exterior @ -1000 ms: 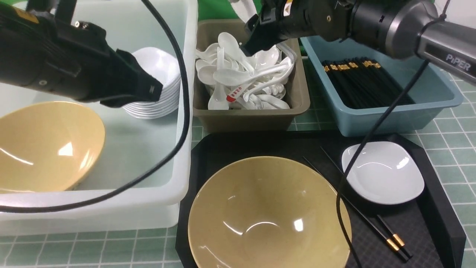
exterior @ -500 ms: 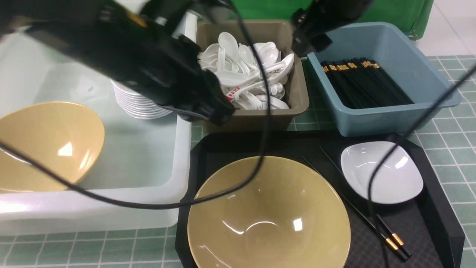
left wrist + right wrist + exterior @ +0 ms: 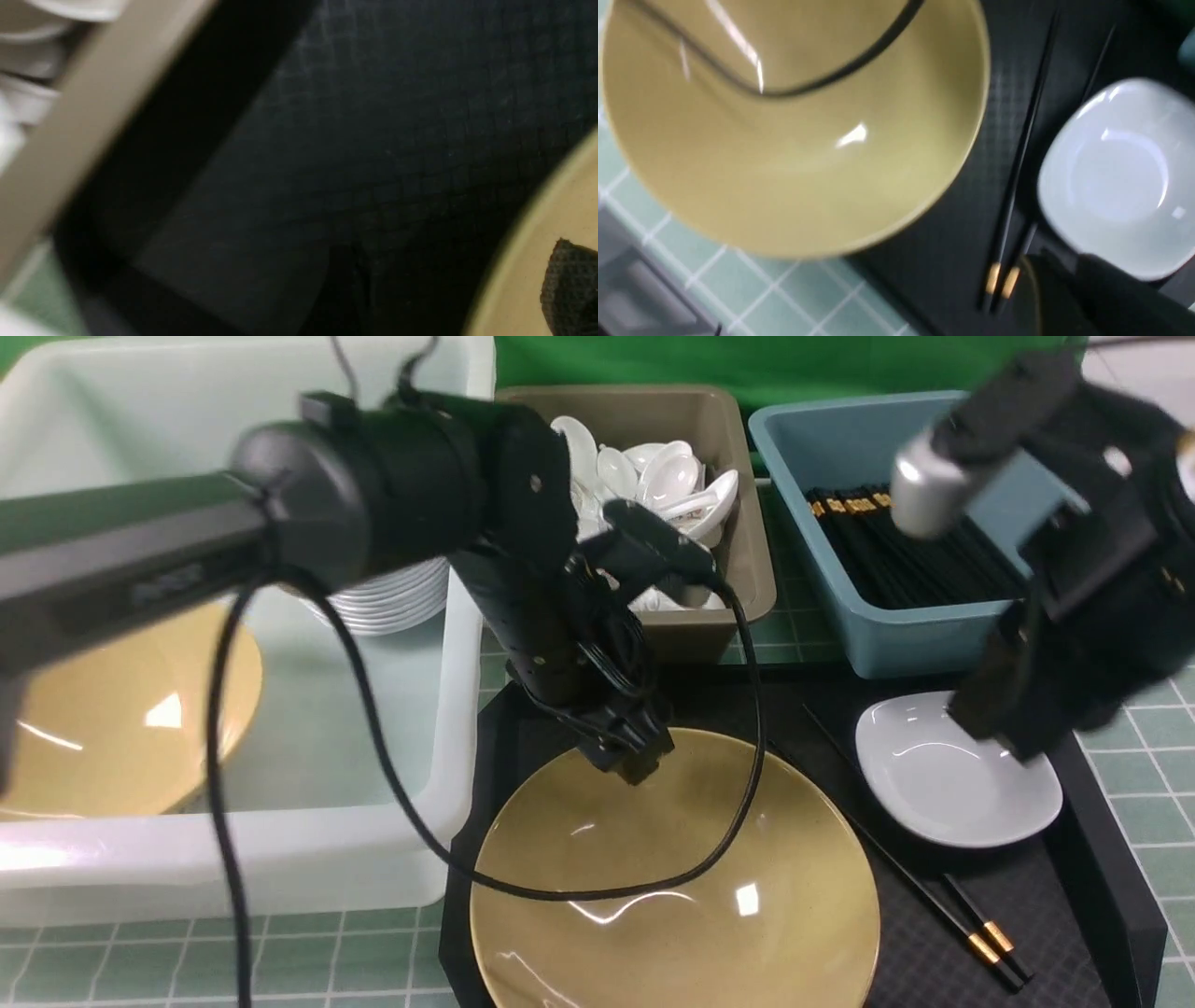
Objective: On blue table put chopsticks spoon bowls plates into blue grey white boxes.
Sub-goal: 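Grasp the large bowl on the tray by its rim, then place the tan bowl onto the bowl stack in the left bin with the left gripper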
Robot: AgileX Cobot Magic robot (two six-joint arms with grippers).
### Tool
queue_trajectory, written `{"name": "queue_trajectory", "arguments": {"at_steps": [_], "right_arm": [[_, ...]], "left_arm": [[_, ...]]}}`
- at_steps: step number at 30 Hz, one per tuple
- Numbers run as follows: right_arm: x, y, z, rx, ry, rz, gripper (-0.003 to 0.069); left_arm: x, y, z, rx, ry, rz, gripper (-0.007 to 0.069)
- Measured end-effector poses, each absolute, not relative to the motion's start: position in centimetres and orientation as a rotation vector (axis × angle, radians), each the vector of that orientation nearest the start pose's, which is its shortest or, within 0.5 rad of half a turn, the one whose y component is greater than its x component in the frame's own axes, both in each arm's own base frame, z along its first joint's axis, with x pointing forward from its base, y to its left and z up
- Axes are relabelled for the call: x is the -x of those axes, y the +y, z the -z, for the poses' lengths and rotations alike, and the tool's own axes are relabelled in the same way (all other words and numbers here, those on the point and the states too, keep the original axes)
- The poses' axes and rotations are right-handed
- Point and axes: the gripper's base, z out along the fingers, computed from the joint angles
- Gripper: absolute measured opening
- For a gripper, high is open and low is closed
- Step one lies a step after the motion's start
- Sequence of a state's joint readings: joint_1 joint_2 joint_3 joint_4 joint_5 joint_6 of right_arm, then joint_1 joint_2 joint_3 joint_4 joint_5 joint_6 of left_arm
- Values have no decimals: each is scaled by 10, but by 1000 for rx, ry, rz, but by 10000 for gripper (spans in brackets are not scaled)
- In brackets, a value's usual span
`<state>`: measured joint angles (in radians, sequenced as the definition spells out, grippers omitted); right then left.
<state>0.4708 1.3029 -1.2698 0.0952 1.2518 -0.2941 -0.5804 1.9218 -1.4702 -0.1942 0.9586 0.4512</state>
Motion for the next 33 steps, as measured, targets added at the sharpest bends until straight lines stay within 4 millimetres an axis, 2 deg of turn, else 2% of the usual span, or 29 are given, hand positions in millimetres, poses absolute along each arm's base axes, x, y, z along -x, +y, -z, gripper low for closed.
{"name": "queue_trajectory", "arguments": {"at_steps": [3,7,8,9,12,13,16,18,19,20,22,23,24,26,27,28,29,30,31,32,33], "right_arm": [[-210,116,-353,1026,2586,-178,97],[-208,117,-353,1091,2556,-171,90],[-207,121,-353,1151,2529,-163,88],[-206,124,-353,1173,2516,-165,88],[-201,139,-363,1263,2440,-179,83],[-200,146,-369,1286,2405,-188,78],[-197,160,-392,1324,2298,-207,56],[-195,166,-400,1339,2258,-209,50],[-192,175,-413,1366,2188,-200,47],[-191,180,-419,1382,2156,-195,46],[-190,186,-425,1395,2124,-187,47],[-190,199,-435,1420,2069,-188,47],[-191,199,-436,1420,2065,-186,47],[-191,222,-442,1484,1998,-195,47],[-191,223,-444,1485,1989,-197,47],[-190,236,-444,1521,1959,-200,47],[-190,237,-444,1523,1957,-199,47],[-188,251,-443,1574,1921,-206,47],[-189,253,-441,1581,1921,-206,47],[-188,262,-439,1605,1907,-218,47],[-188,263,-439,1611,1906,-217,47]], "left_arm": [[-323,-232,-206,-1362,2630,313,438],[-321,-233,-202,-1357,2669,334,298],[-321,-233,-204,-1336,2680,335,183],[-320,-232,-207,-1333,2686,341,137],[-312,-229,-229,-1249,2701,385,32],[-310,-228,-242,-1217,2679,388,15],[-303,-218,-280,-1147,2597,368,8],[-301,-209,-295,-1103,2577,356,8],[-293,-193,-323,-1004,2536,379,8],[-289,-181,-340,-940,2512,397,8],[-284,-164,-358,-855,2485,413,8],[-278,-135,-381,-719,2460,435,8],[-277,-127,-386,-681,2455,437,8],[-266,-69,-411,-409,2426,422,6],[-265,-64,-412,-386,2422,423,6],[-258,-30,-415,-215,2414,392,6],[-257,-25,-417,-191,2408,386,6],[-248,21,-411,62,2396,337,6],[-246,29,-409,111,2396,328,6],[-239,57,-399,270,2398,302,6],[-238,60,-397,289,2396,300,6]]}}
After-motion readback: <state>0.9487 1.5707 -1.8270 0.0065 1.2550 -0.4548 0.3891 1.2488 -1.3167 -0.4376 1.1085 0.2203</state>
